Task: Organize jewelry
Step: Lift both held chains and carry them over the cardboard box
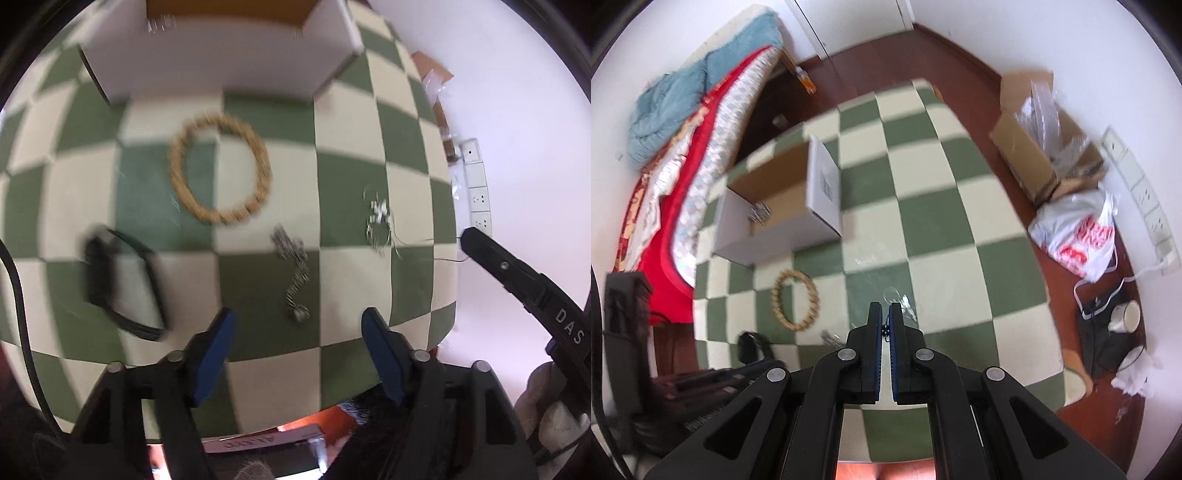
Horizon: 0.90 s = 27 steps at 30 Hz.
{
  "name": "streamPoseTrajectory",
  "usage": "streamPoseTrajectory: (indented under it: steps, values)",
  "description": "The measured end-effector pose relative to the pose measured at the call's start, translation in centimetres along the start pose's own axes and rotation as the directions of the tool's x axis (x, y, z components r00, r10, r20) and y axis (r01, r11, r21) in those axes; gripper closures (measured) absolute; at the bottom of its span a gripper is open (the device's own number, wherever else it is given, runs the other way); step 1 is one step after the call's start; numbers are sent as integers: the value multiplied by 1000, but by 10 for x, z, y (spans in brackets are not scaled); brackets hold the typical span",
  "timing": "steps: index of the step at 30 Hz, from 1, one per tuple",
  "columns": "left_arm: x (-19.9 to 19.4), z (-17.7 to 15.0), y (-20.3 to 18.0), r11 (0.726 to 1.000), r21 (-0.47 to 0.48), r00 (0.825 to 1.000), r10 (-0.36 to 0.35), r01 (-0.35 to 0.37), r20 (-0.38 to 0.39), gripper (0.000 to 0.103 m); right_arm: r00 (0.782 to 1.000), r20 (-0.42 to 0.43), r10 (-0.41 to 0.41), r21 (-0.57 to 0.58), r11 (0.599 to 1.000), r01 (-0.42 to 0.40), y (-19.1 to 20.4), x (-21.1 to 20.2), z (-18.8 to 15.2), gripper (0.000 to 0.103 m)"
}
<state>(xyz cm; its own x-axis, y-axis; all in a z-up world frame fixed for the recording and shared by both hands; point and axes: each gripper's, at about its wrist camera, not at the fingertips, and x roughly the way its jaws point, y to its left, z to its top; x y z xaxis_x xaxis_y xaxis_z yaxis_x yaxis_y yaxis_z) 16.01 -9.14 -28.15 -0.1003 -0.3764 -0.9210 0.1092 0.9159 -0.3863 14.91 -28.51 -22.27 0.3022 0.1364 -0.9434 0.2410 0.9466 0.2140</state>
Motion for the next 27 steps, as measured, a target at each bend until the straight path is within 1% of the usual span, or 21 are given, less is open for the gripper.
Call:
streamPoseTrajectory:
  steps: [2, 3, 4, 5, 8, 10, 11, 12, 15, 19, 21, 27]
  values:
    - [16, -5, -1, 1000, -18, 999, -4, 4, -35, 34, 999, -33, -3, 18, 1000, 3, -10, 15, -5, 100]
    - [20, -9, -1, 1000, -30, 999, -3, 2, -32, 34, 999, -51, -6, 29, 1000, 8, -16, 23, -8, 100]
    - [17, -11, -4, 1000, -27, 1000, 11, -11, -4, 34, 998, -60, -8, 35, 999, 10, -20, 28, -11, 100]
    - [18, -12, -7, 999, -18, 999, 50, -50, 1, 34, 998, -68, -9, 42, 999, 12, -24, 32, -13, 100]
    - [22, -14, -20, 991, 31, 991, 127, -128, 27, 36, 997, -80, -7, 62, 998, 12, -33, 40, -18, 100]
    - [24, -18, -30, 974, 81, 977, 205, -210, 61, 49, 997, -81, -1, 74, 997, 7, -37, 43, -19, 100]
    - [24, -20, -35, 962, 101, 966, 244, -252, 88, 70, 997, -82, -1, 80, 997, 7, -39, 44, -20, 100]
    - [24, -21, -40, 951, 124, 956, 272, -284, 110, 93, 997, -82, -1, 82, 997, 7, -40, 45, -20, 100]
    - [28, -25, -45, 942, 148, 950, 282, -300, 132, 95, 997, -83, -3, 85, 996, 10, -42, 46, -20, 99]
    - [18, -30, -41, 949, 138, 950, 260, -284, 170, 97, 997, -78, -12, 83, 996, 18, -44, 45, -19, 99]
    - [1, -33, -36, 956, 131, 952, 236, -263, 194, 97, 997, -71, -13, 83, 996, 18, -45, 41, -20, 99]
    - [-65, -30, -12, 971, 113, 944, 172, -210, 281, 97, 999, -36, 11, 97, 995, -8, -45, 24, -17, 100]
